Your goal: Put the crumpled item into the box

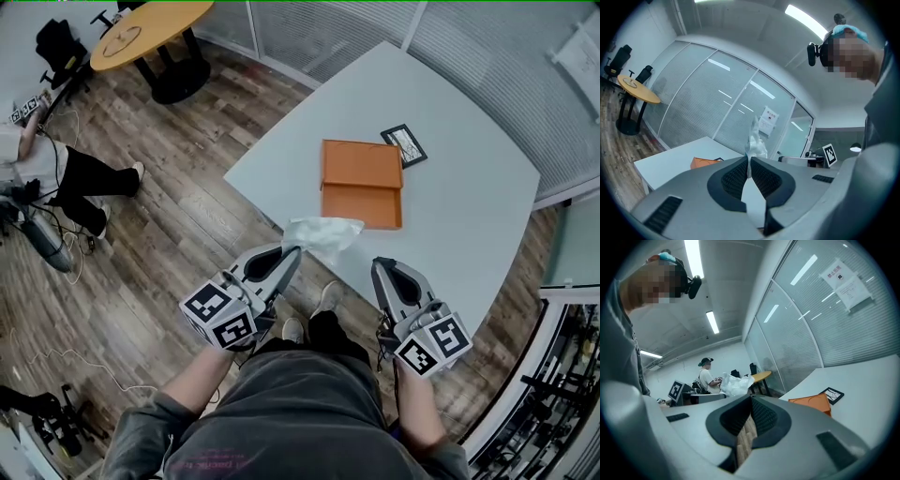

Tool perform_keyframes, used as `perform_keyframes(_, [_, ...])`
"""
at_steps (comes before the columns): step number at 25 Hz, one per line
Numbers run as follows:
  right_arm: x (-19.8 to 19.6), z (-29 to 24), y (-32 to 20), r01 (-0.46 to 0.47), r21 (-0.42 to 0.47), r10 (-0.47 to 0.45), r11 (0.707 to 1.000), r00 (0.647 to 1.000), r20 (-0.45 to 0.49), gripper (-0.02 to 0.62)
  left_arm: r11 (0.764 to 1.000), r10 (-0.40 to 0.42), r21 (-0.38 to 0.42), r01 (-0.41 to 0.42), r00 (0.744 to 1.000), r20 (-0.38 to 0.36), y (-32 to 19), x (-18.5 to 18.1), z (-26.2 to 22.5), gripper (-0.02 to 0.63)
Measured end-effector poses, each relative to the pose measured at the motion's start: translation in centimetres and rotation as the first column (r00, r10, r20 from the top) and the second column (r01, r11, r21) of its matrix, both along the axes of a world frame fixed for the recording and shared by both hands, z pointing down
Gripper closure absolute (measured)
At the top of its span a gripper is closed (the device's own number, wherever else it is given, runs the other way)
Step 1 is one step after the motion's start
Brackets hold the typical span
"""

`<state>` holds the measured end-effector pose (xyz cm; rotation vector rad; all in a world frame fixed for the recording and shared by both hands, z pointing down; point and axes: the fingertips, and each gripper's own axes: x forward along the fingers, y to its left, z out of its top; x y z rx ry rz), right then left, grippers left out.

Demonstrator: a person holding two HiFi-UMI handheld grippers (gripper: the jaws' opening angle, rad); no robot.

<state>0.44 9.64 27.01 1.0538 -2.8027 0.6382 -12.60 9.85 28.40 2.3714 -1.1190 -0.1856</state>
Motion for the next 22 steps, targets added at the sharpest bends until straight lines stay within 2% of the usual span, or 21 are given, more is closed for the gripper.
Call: perform_keyframes(22, [6.2,3.1,-11.1,0.048,-0.071,-0.046,0.996,0.998,0.036,0.591,0.994,-0.020,-0.107,0.027,0.998,0.063,-10.5,6.5,3.9,0.571])
